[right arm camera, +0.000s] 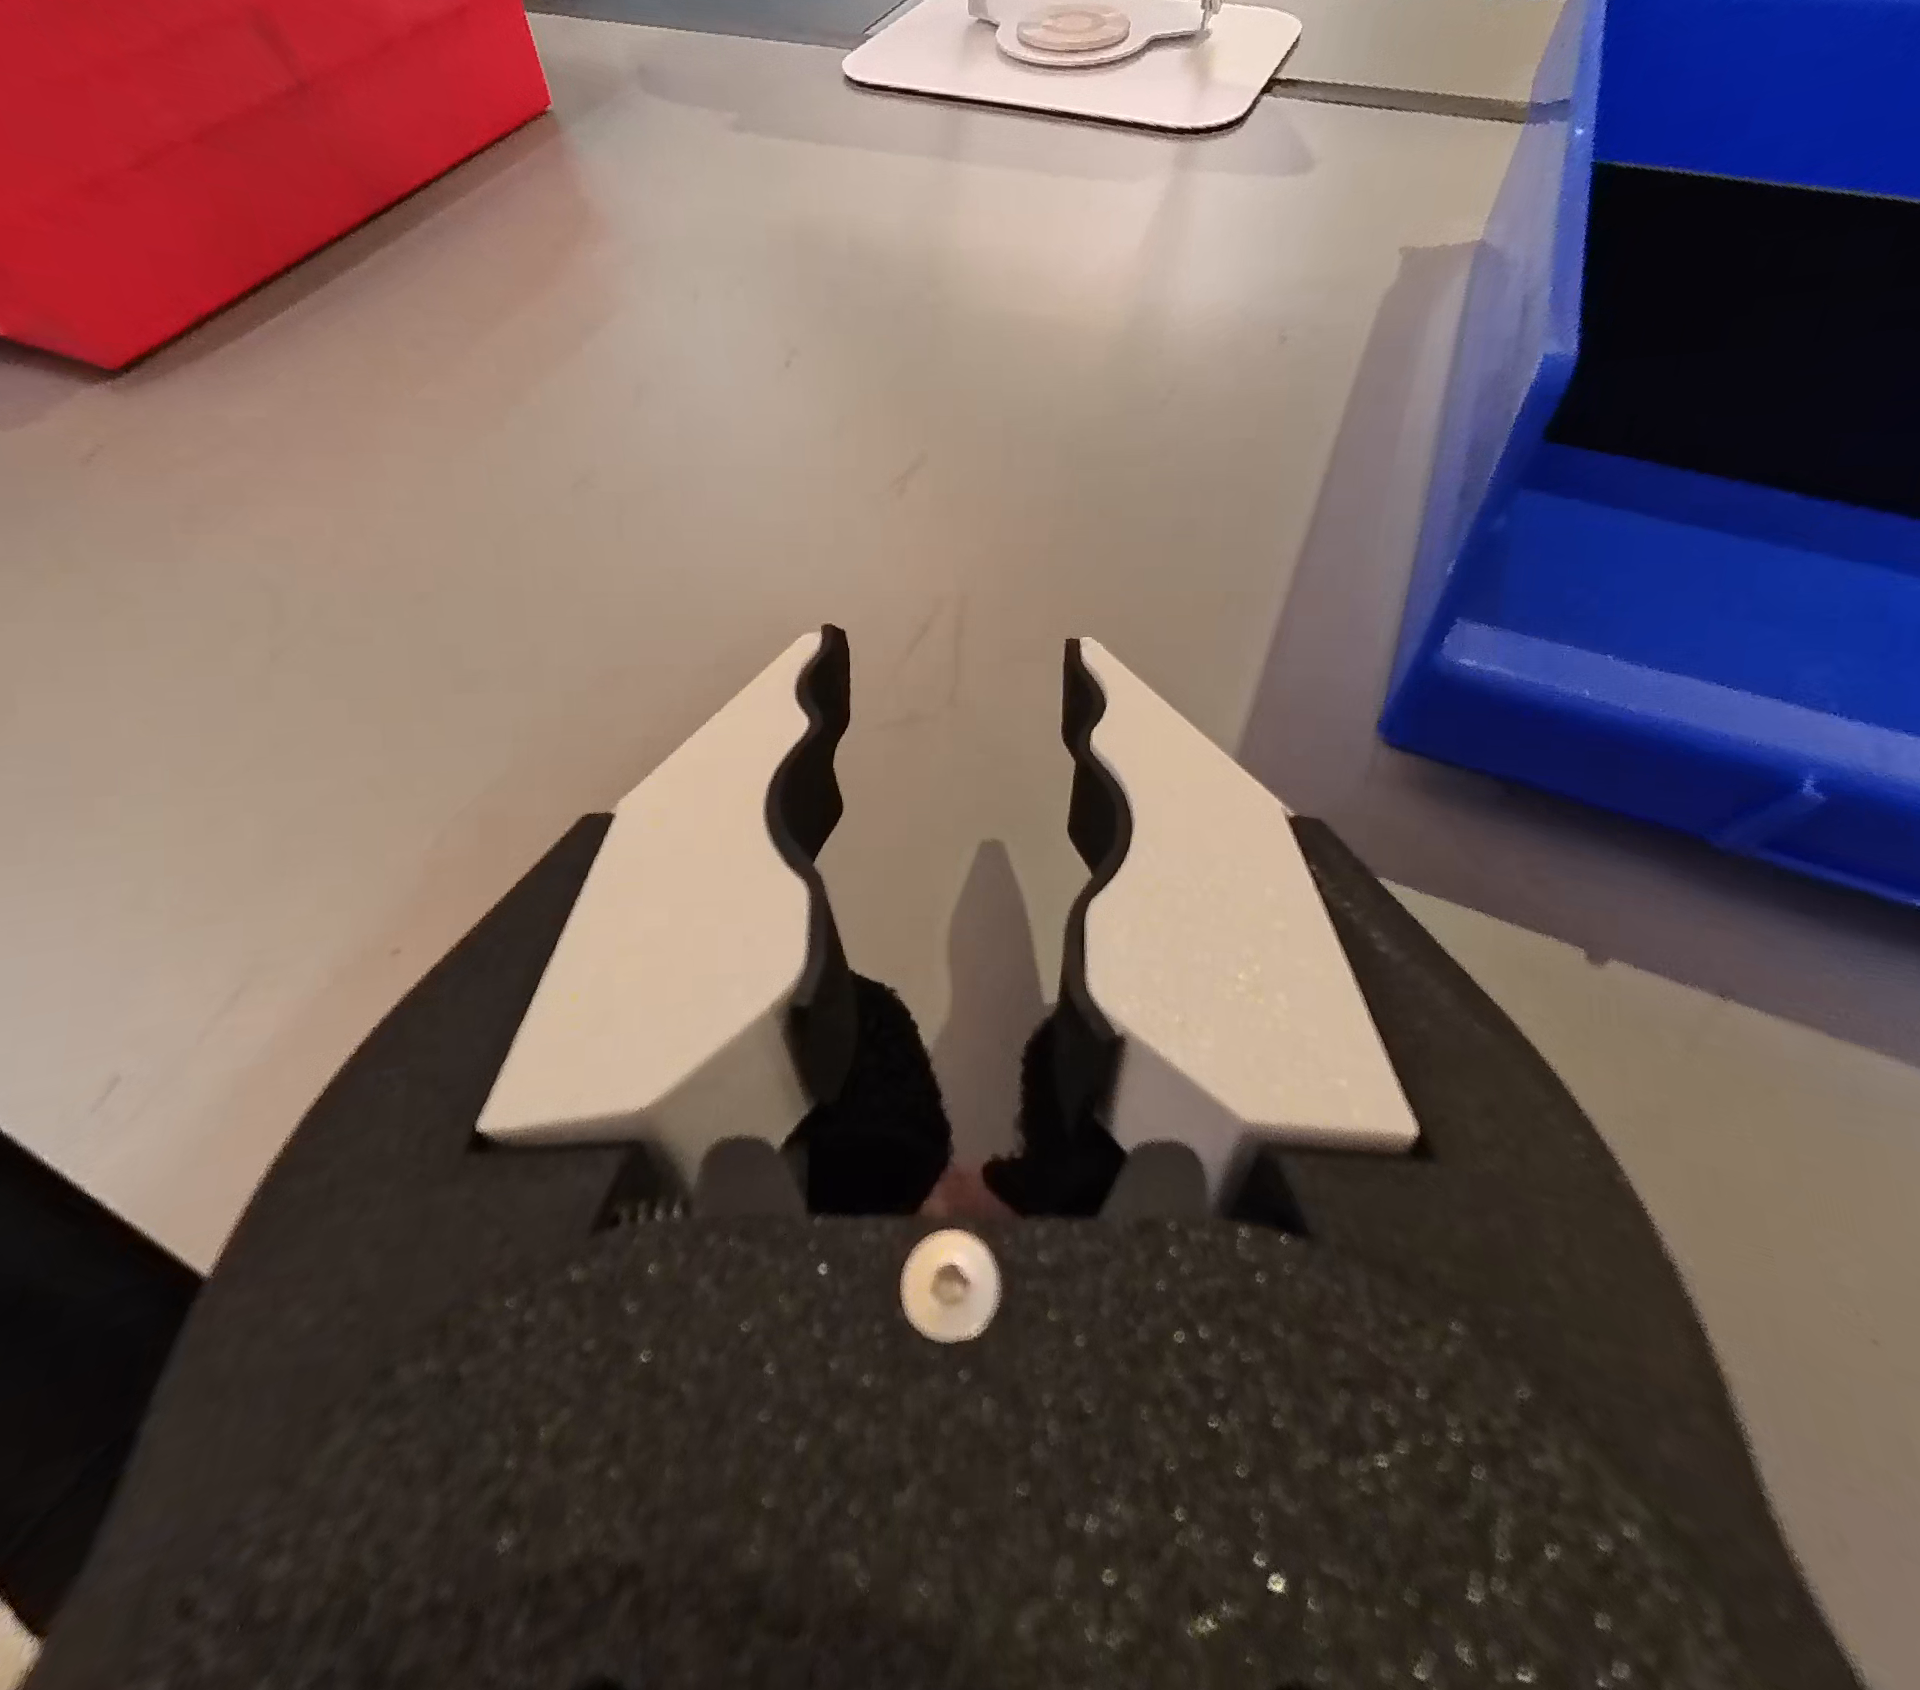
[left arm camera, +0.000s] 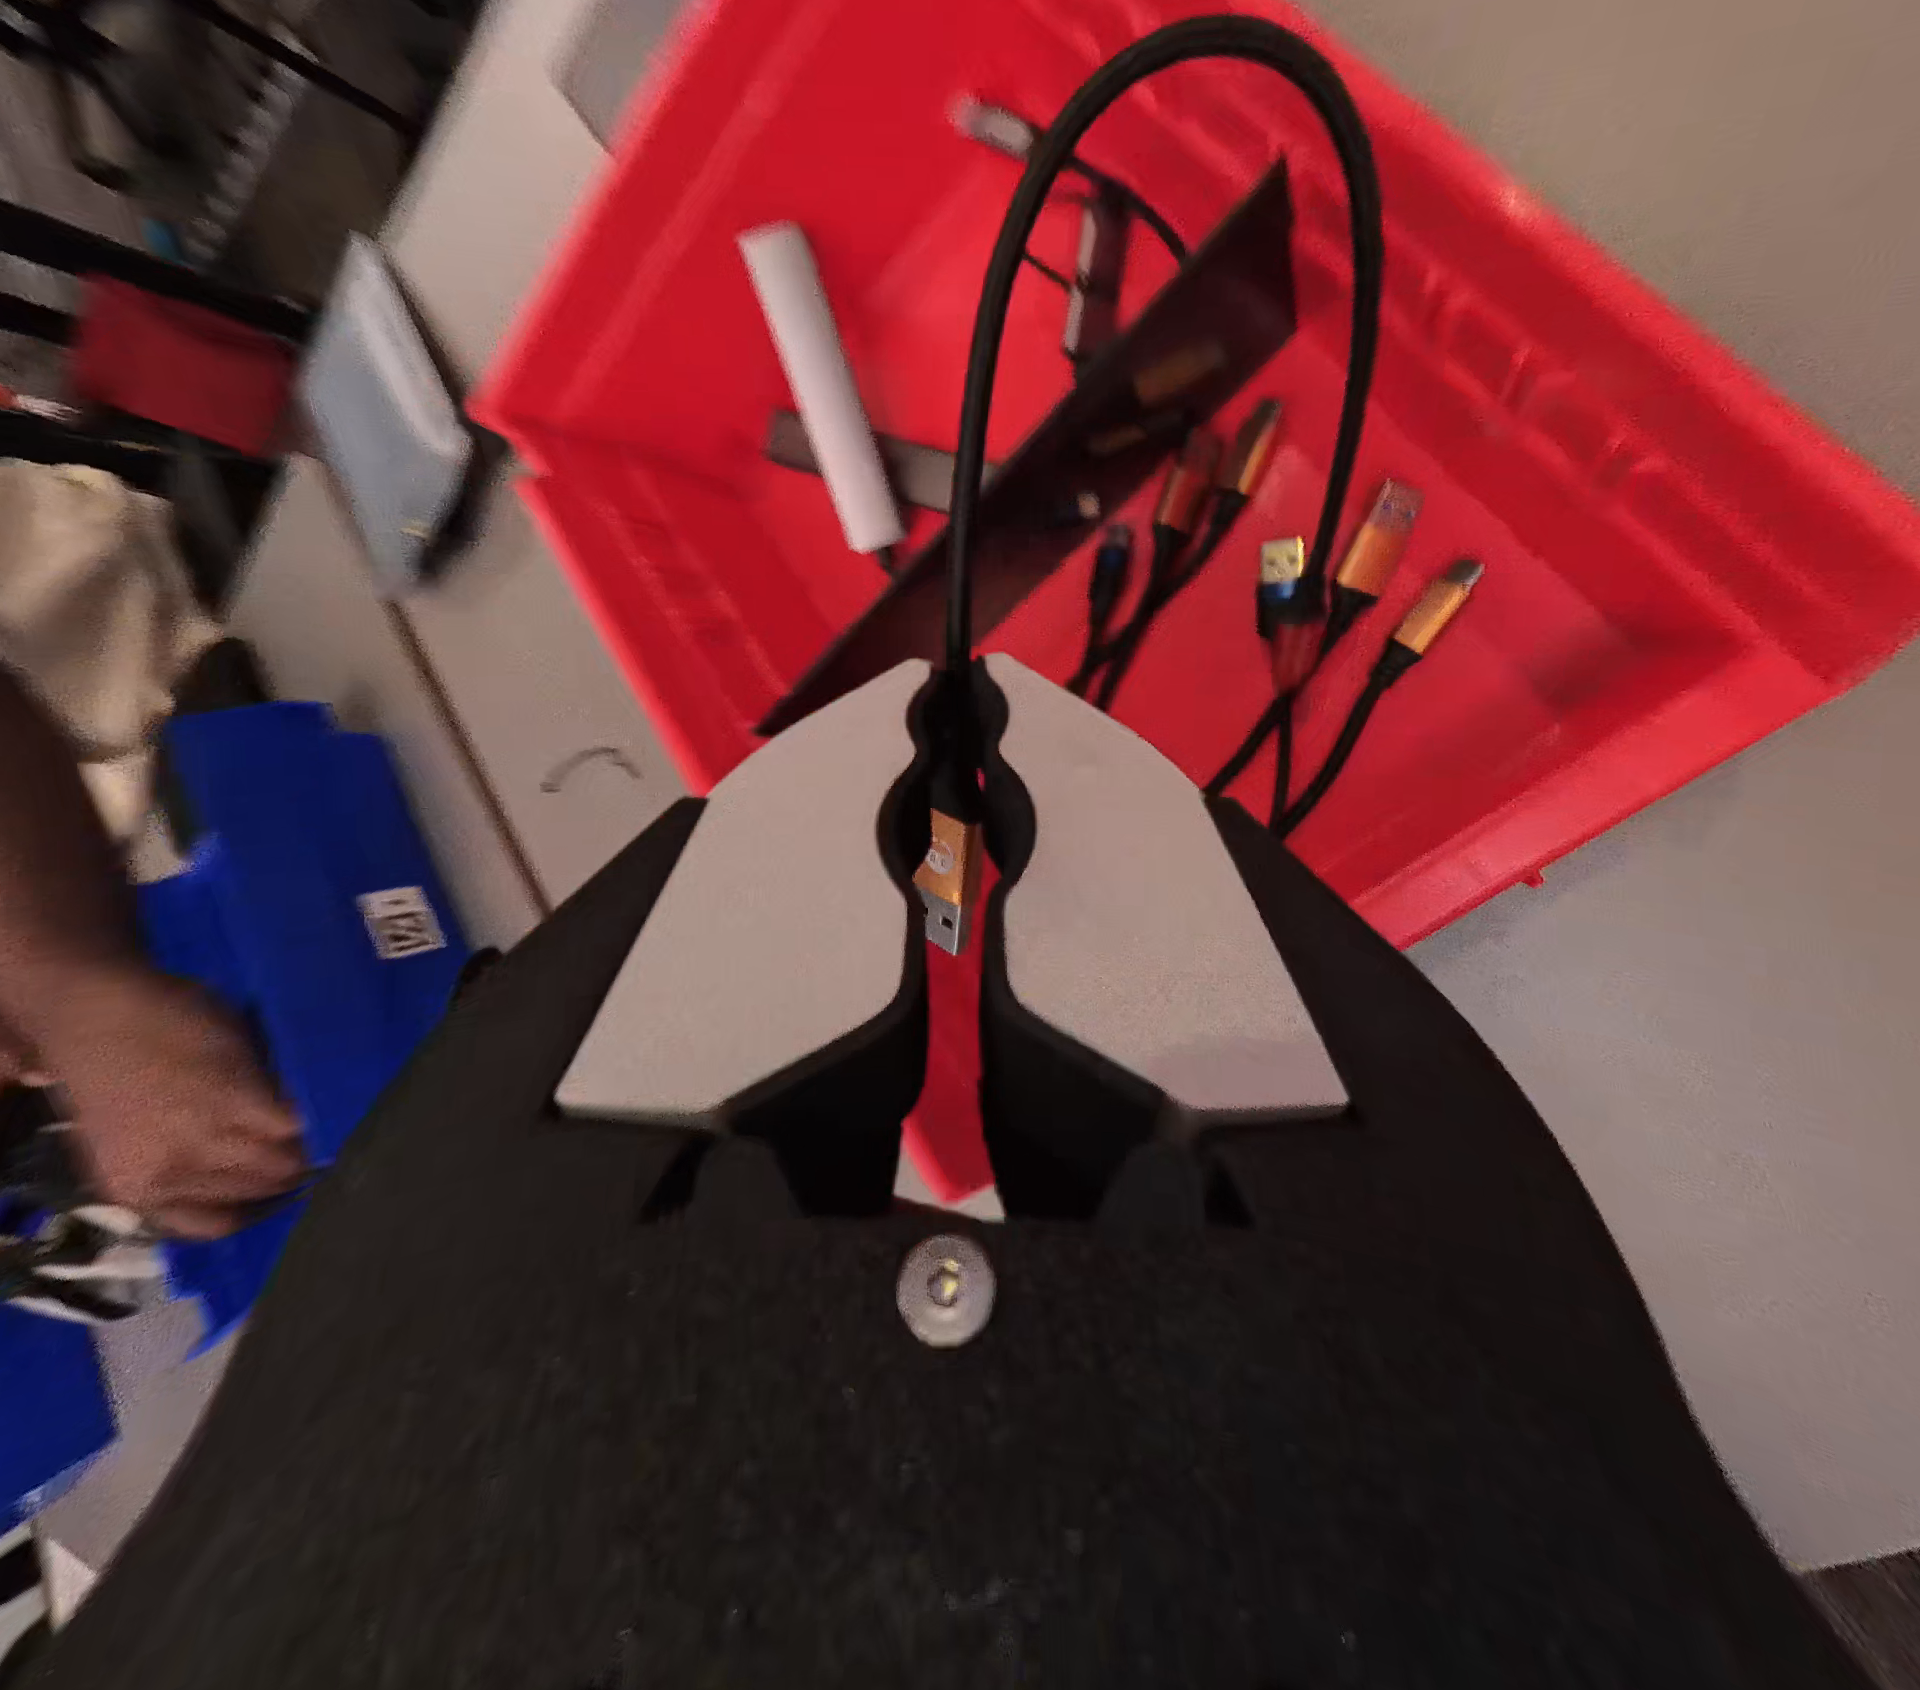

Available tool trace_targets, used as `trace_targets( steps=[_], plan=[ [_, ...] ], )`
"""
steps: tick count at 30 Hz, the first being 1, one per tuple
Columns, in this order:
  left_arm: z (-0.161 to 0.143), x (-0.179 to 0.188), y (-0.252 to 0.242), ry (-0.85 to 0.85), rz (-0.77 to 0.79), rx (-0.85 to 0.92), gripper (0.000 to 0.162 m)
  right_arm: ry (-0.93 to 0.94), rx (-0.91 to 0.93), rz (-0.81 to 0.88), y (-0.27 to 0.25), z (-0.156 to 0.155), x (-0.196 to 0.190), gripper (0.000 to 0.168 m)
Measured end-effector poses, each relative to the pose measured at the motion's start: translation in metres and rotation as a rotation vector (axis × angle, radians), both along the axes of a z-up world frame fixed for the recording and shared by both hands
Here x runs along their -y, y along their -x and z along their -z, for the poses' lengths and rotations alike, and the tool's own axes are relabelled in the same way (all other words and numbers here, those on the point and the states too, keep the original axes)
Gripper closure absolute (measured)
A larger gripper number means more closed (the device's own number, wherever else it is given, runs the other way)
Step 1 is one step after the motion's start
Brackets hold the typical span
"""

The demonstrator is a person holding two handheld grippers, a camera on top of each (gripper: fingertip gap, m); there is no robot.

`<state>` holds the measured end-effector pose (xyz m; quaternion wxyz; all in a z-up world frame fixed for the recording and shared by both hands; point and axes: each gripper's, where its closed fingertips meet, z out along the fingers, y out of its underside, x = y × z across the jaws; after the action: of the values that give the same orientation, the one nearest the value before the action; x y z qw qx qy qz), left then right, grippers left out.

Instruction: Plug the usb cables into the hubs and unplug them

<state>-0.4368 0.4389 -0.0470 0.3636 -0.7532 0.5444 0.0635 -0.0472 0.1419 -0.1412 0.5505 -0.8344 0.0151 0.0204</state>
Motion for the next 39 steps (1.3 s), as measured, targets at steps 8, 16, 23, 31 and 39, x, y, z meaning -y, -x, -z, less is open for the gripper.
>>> trace_targets(
  steps=[8, 16, 23, 31, 39],
  plan=[
    [-0.125, 0.082, -0.050, -0.204, 0.293, 0.139, 0.158, -0.003, 0.001, 0.000, 0.000, 0.000, 0.002, 0.129],
    [-0.009, 0.200, -0.170, 0.112, 0.902, -0.070, 0.158, -0.003, 0.017, -0.006, 0.002, -0.001, 0.002, 0.129],
    [0.100, 0.227, -0.243, 0.252, 1.068, -0.264, 0.159, -0.001, 0.013, -0.004, 0.001, 0.000, 0.003, 0.129],
    [0.113, 0.248, -0.277, 0.317, 0.960, -0.047, 0.151, -0.003, -0.006, 0.003, -0.003, 0.000, 0.008, 0.129],
    [-0.004, 0.152, -0.152, 0.311, 0.580, 0.348, 0.144, 0.007, 0.008, -0.008, -0.002, 0.001, 0.009, 0.129]
  ],
)
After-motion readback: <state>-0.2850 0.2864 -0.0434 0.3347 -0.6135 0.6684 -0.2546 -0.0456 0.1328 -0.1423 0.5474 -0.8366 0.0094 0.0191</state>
